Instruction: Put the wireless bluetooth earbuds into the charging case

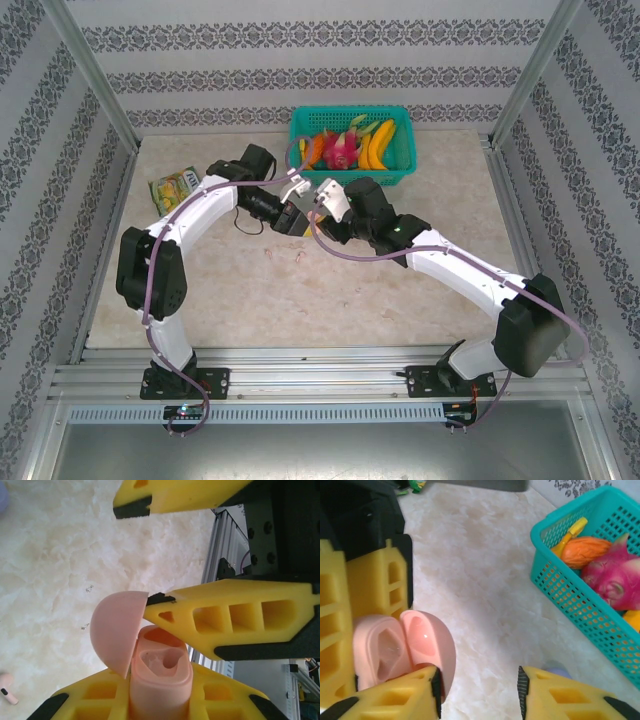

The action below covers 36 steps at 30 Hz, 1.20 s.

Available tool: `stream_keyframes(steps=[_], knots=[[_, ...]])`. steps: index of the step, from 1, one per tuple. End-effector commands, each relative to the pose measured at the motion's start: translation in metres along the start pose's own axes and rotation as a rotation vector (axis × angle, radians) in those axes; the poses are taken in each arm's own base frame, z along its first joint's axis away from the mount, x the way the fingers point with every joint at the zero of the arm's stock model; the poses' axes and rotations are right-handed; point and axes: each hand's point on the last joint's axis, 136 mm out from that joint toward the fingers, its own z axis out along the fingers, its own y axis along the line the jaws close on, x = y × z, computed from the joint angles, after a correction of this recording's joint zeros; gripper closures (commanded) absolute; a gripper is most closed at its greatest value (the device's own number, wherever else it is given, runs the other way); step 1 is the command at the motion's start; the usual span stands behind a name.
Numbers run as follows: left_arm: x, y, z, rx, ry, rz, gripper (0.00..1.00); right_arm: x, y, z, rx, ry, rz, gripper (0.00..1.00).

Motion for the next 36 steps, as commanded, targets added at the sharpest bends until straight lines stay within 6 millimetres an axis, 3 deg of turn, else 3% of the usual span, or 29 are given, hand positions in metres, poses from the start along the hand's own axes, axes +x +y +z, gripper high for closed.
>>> stream_keyframes(steps=[1, 7, 13, 20, 24, 26, 36], knots=[[-0.011, 0.002, -0.006, -0.058, -0.064, 0.049, 1.0, -0.031, 0.002, -0.027, -0.025, -0.112, 0.054, 0.47], [-0.024, 0.016, -0.027, -0.22, -0.173, 0.088, 1.0, -0.022, -0.01, -0.07, -0.021, -0.195, 0.227, 0.39], [-0.042, 0.024, -0.054, -0.404, -0.312, 0.142, 1.0, -0.005, -0.02, -0.089, -0.011, -0.224, 0.477, 0.38], [-0.048, 0.03, -0.077, -0.592, -0.452, 0.316, 1.0, 0.02, -0.021, -0.073, 0.025, -0.119, 0.722, 0.37], [-0.041, 0.046, -0.105, -0.796, -0.584, 0.303, 1.0, 0.04, -0.02, -0.057, 0.074, -0.034, 0.833, 0.37], [-0.037, 0.048, -0.11, -0.822, -0.631, 0.299, 1.0, 0.046, -0.017, -0.049, 0.072, 0.001, 0.866, 0.37], [-0.026, 0.024, -0.109, -0.721, -0.886, 0.426, 1.0, 0.033, -0.001, -0.012, 0.009, 0.1, 0.858, 0.36]])
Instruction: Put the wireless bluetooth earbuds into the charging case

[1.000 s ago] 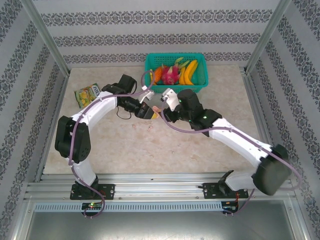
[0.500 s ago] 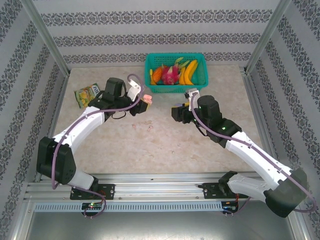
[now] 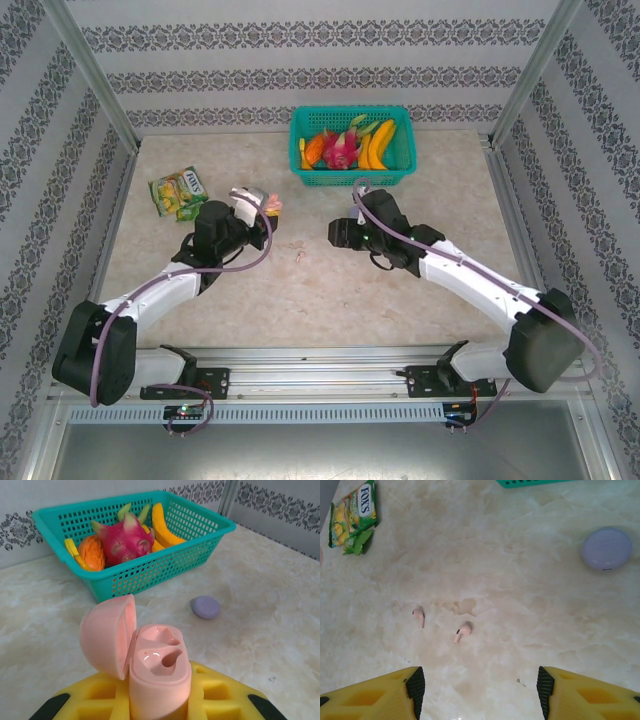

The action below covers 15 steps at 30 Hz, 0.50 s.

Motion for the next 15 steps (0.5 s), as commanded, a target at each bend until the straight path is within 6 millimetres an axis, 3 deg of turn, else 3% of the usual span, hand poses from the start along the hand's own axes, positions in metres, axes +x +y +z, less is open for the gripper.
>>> stream_keyframes(steps=[1, 8, 15], knots=[[-0.057, -0.01, -0.016, 0.043, -0.268, 0.046, 1.0, -0.013, 0.016, 0.002, -0.026, 0.0, 0.011, 0.36], [-0.071, -0.029, -0.032, 0.134, -0.395, 0.094, 1.0, -0.014, 0.021, 0.026, 0.017, 0.049, 0.061, 0.37], [-0.074, -0.029, -0.043, 0.114, -0.456, 0.106, 1.0, -0.004, 0.023, 0.058, 0.102, 0.105, 0.103, 0.37]])
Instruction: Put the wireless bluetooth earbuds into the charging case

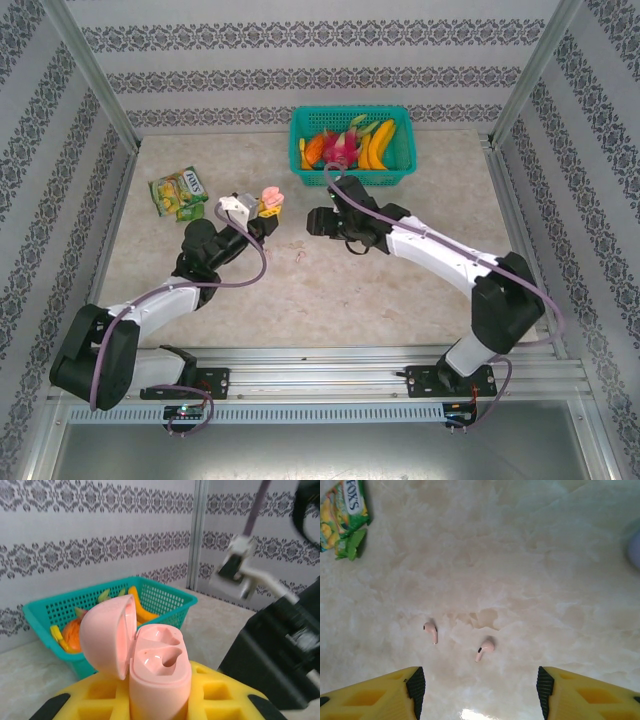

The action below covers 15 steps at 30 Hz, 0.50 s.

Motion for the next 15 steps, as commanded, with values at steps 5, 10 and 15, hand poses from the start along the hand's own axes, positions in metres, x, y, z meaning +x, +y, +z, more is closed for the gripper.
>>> stream_keyframes(steps=[5, 10, 15], knots=[[-0.03, 0.0, -0.01, -0.018, -0.138, 0.05, 1.0, 0.005, -0.009, 0.03, 0.142, 0.047, 0.09, 0.36], [-0.035, 0.008, -0.014, -0.07, -0.165, 0.075, 1.0, 0.01, -0.019, 0.045, 0.213, 0.072, 0.161, 0.36], [-0.041, 0.023, -0.021, -0.148, -0.203, 0.078, 1.0, 0.023, -0.023, 0.062, 0.271, 0.127, 0.213, 0.36]])
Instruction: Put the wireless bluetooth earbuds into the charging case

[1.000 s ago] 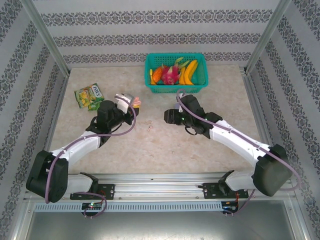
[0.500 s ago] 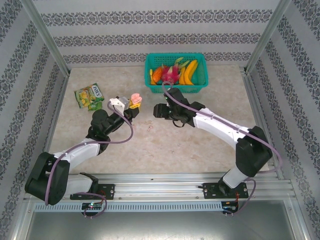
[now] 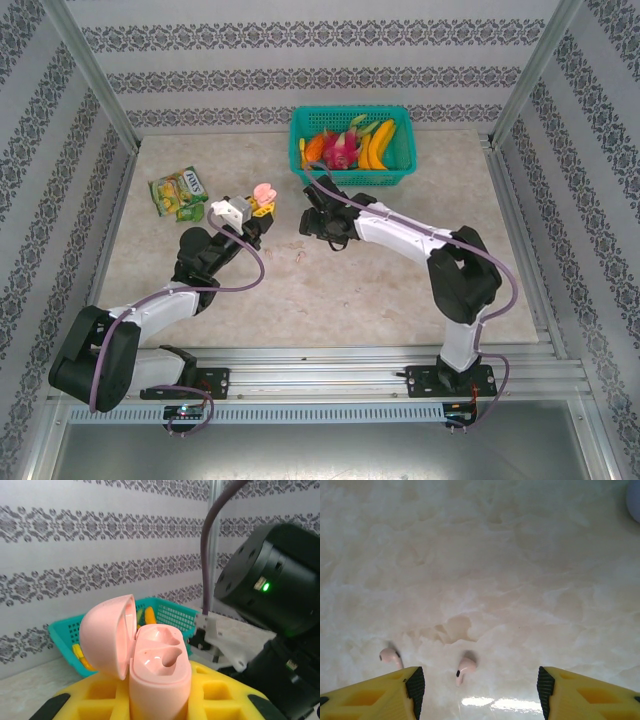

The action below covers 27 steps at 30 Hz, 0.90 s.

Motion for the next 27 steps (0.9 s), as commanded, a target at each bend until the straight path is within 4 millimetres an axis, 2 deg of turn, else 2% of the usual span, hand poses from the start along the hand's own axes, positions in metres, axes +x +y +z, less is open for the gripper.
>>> stream_keyframes(steps=[1, 9, 15, 27], knots=[[-0.028, 0.015, -0.008, -0.075, -0.114, 0.04, 1.0, 0.012, -0.004, 0.008, 0.08, 0.033, 0.046, 0.36], [-0.026, 0.026, -0.009, -0.105, -0.132, 0.017, 1.0, 0.031, -0.005, 0.021, 0.226, 0.071, 0.052, 0.36], [-0.026, 0.029, -0.01, -0.115, -0.143, 0.004, 1.0, 0.044, -0.003, 0.036, 0.269, 0.106, 0.078, 0.36], [-0.026, 0.032, -0.013, -0.128, -0.152, -0.004, 1.0, 0.057, 0.009, 0.058, 0.301, 0.141, 0.053, 0.39]])
